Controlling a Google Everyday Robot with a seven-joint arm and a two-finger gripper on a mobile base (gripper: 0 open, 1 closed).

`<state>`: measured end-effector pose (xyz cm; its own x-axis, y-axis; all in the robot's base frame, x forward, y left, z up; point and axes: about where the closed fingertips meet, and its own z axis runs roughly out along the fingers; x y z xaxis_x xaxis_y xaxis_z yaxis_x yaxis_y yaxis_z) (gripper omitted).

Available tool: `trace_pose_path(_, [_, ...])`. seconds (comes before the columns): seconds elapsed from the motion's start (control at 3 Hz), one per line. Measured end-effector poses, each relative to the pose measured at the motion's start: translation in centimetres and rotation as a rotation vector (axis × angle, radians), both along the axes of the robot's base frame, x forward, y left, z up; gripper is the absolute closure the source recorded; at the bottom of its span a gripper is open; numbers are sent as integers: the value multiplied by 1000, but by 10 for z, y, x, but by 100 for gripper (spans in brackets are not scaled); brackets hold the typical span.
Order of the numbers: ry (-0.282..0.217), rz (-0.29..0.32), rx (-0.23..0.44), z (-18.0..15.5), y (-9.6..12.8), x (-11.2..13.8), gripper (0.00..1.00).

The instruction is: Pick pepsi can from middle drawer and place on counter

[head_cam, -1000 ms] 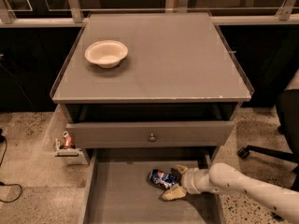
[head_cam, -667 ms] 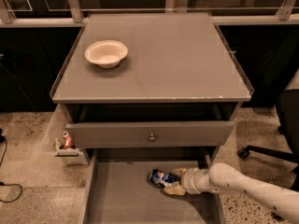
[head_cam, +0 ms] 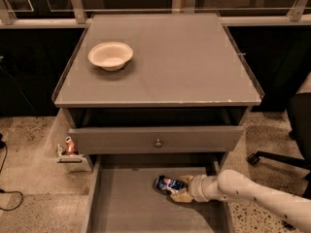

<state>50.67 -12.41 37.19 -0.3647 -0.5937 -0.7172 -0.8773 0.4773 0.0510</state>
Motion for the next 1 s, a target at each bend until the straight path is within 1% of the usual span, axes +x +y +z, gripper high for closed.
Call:
trace_pose_path(0.33, [0, 0, 0, 0, 0, 0, 100])
trace_pose_path(0.67, [34, 4, 9, 3, -9, -6, 100])
trace_pose_path(1.0, [71, 1, 25, 27, -26, -9, 100])
